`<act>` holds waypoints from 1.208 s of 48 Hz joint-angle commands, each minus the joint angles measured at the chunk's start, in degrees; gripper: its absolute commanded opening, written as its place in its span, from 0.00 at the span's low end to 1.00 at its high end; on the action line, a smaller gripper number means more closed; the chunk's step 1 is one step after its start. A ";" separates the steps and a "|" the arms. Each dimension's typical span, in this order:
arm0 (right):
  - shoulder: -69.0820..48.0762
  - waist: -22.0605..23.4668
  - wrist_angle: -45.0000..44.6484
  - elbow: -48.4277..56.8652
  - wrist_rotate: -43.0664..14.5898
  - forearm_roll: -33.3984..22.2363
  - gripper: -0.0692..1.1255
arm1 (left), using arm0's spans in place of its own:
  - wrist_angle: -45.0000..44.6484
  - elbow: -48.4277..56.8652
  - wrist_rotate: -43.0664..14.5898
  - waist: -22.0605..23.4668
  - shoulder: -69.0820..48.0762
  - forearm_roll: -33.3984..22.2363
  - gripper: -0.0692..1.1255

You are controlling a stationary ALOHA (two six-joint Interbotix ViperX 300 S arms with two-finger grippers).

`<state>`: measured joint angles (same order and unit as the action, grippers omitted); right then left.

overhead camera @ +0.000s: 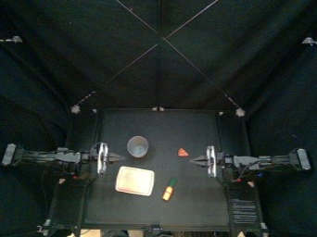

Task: Pick the carrot then place it in the grey bowl
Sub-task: Pick the carrot

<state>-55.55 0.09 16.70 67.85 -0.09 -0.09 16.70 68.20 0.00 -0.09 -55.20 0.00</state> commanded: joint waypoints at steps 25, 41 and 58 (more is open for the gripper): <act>25.22 -14.85 -13.80 -11.78 -0.53 -0.26 0.11 | 0.53 1.58 -0.26 -3.16 -1.05 2.37 0.03; 40.96 -16.96 -13.97 -19.42 -0.53 0.62 0.44 | 0.44 1.93 -0.26 -3.16 -1.05 5.01 0.03; 50.36 -16.35 -14.24 -23.64 -0.53 4.13 0.95 | 0.44 2.20 -0.26 -3.25 -1.23 5.01 0.03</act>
<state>-4.75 -16.52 2.29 45.53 -0.70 3.43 16.96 71.37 -0.18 -3.25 -56.43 4.83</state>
